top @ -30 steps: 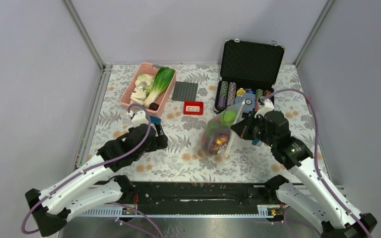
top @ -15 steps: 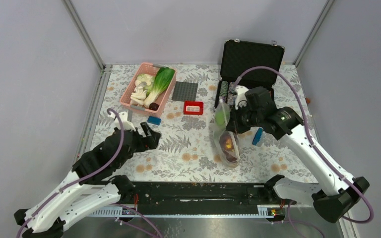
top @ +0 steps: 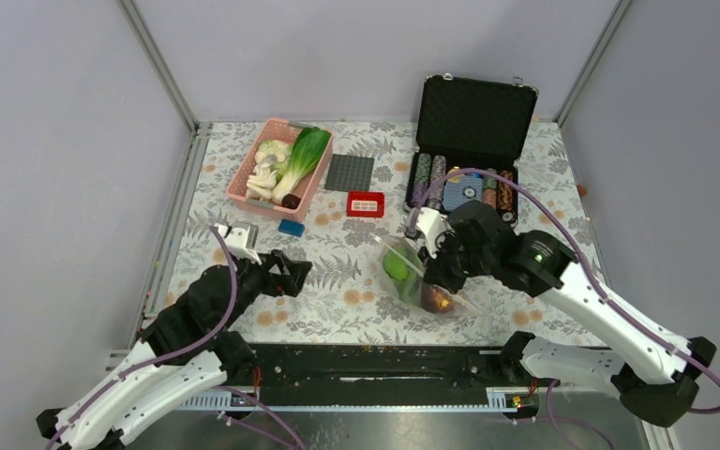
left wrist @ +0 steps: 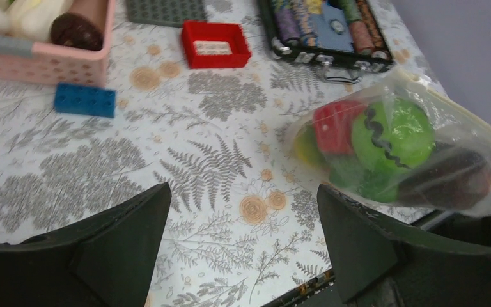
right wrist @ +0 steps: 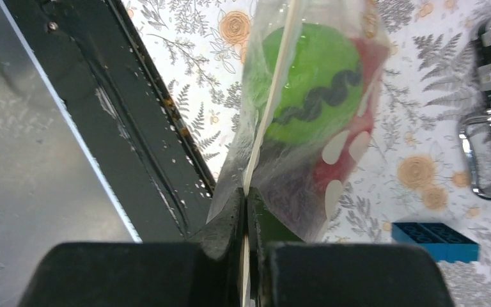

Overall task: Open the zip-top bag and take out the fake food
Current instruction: Pick up the zipper food storage bag at the center of the board.

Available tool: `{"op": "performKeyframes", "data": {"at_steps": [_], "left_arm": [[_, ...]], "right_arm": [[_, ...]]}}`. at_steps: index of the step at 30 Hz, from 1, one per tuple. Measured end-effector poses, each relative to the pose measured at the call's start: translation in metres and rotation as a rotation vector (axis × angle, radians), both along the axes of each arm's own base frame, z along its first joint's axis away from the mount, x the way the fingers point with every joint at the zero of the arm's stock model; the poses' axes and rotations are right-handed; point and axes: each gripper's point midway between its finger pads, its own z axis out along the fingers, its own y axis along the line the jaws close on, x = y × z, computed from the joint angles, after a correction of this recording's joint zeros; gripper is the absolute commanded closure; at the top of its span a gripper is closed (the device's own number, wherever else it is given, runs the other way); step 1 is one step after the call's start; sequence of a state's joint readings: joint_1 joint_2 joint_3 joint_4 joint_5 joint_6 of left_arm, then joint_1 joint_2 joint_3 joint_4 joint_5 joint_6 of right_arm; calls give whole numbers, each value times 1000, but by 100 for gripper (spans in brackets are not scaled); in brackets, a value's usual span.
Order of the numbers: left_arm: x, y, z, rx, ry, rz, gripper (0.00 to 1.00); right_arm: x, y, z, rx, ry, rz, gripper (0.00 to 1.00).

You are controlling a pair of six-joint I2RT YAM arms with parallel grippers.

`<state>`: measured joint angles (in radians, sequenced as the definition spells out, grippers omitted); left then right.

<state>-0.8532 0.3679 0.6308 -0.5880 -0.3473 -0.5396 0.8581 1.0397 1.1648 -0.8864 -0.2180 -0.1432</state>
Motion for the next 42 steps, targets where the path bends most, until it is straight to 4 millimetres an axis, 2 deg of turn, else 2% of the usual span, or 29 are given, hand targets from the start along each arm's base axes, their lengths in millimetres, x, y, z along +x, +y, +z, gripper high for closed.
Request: {"op": "performKeyframes", "data": {"at_steps": [4, 7, 10, 17, 22, 26, 30, 33, 42], "left_arm": [[-4, -14, 3, -19, -98, -108, 17], [-6, -31, 9, -17, -160, -211, 25], [-9, -53, 16, 5, -216, -334, 27], [-14, -87, 5, 167, -319, -544, 31], [-22, -101, 3, 299, -443, -681, 32], [-20, -110, 9, 400, -550, -751, 33], [-17, -119, 9, 474, -623, -821, 41], [-18, -126, 7, 499, -653, -867, 45], [-34, -141, 10, 468, -722, -987, 47]], "right_arm": [[-5, -14, 4, -3, -85, 50, 100], [-6, -19, 3, -27, -113, 95, 100], [-7, -23, -4, -83, -110, 143, 100], [-6, -32, -7, -166, -129, 218, 100], [-13, -38, -7, -179, -130, 270, 100], [-22, -41, -5, -167, -129, 313, 100], [-28, -43, -3, -149, -132, 339, 100], [-31, -43, -2, -141, -127, 352, 100], [-33, -43, -1, -134, -127, 356, 100]]}}
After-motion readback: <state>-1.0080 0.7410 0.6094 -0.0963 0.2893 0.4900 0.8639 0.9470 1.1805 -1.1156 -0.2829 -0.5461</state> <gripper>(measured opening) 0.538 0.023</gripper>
